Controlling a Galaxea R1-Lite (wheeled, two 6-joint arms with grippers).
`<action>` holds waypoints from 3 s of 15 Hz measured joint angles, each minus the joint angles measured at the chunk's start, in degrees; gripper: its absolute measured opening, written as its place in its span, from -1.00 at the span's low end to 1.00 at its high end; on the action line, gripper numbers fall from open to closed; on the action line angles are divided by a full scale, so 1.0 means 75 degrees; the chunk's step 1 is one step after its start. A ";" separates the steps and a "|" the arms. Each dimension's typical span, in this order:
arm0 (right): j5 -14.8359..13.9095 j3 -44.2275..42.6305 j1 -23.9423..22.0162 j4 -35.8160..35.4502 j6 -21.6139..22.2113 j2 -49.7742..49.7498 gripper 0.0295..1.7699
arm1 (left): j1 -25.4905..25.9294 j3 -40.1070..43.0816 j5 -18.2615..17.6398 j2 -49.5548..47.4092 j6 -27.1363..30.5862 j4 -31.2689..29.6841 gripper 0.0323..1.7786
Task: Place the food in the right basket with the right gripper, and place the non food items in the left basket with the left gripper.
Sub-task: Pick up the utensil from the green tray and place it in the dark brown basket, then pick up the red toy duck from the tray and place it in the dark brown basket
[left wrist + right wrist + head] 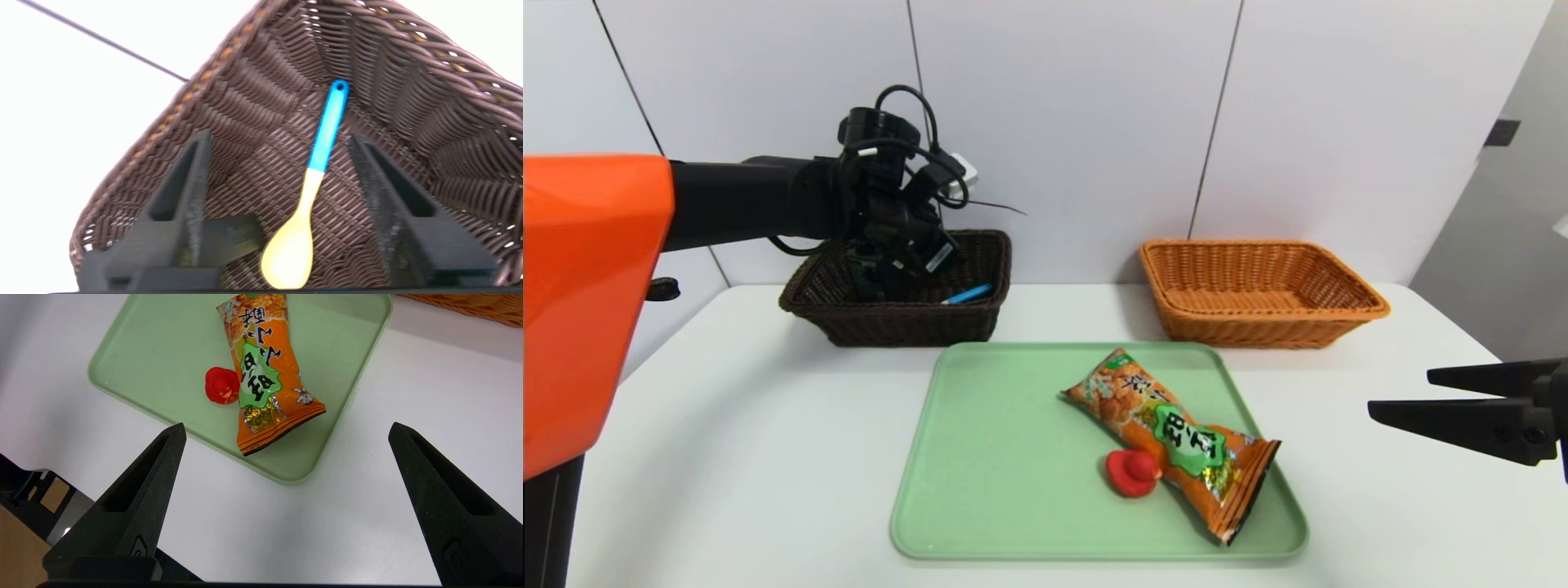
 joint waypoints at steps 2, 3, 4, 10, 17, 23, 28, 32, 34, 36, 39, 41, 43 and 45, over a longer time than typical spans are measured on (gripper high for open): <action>-0.0005 0.0000 -0.0007 0.0007 0.0003 -0.0016 0.93 | 0.0070 -0.0072 0.0007 -0.0154 -0.0184 0.0002 0.50; 0.0003 0.0000 -0.0015 0.0007 0.0059 -0.0031 0.93 | 0.0081 -0.0104 0.0011 -0.0268 -0.0449 0.0011 0.55; 0.0008 0.0000 -0.0021 -0.0003 0.0184 -0.0060 0.93 | 0.0088 -0.0151 0.0024 -0.0408 -0.0839 0.0026 0.59; 0.0000 -0.0020 -0.0026 -0.0011 0.0252 -0.0104 0.93 | -0.0455 0.0382 0.0452 -0.1624 -0.3488 0.0806 0.77; -0.0037 -0.0037 -0.0050 -0.0005 0.0263 -0.0099 0.93 | -0.1819 0.2183 0.1373 -0.2731 -0.5357 0.0813 0.86; -0.0044 -0.0011 -0.0088 -0.0005 0.0268 -0.0122 0.93 | -0.4200 0.4259 0.1382 -0.3142 -0.5549 -0.0379 0.88; -0.0034 0.0013 -0.0322 0.0003 0.0309 -0.0200 0.93 | -0.5388 0.4995 0.1391 -0.2734 -0.5812 -0.1094 0.90; -0.0034 0.0050 -0.0437 0.0010 0.0322 -0.0273 0.93 | -0.5691 0.4876 0.1580 -0.2230 -0.6706 -0.1087 0.90; -0.0034 0.0083 -0.0452 0.0015 0.0322 -0.0297 0.93 | -0.5730 0.4660 0.1869 -0.1977 -0.7015 -0.1039 0.90; -0.0037 0.0091 -0.0462 0.0010 0.0319 -0.0309 0.93 | -0.5723 0.4410 0.2105 -0.1775 -0.7036 -0.0744 0.90; -0.0023 0.0109 -0.0458 0.0010 0.0322 -0.0335 0.93 | -0.5730 0.3839 0.2198 -0.1546 -0.7051 0.0057 0.90; -0.0020 0.0146 -0.0458 0.0010 0.0322 -0.0349 0.93 | -0.5715 0.3395 0.2207 -0.1408 -0.7056 0.0618 0.90; -0.0026 0.0182 -0.0463 0.0007 0.0322 -0.0375 0.93 | -0.5694 0.2877 0.2219 -0.1268 -0.7066 0.1308 0.90; -0.0023 0.0211 -0.0470 0.0007 0.0322 -0.0401 0.93 | -0.5642 0.2292 0.2222 -0.1112 -0.7170 0.2033 0.90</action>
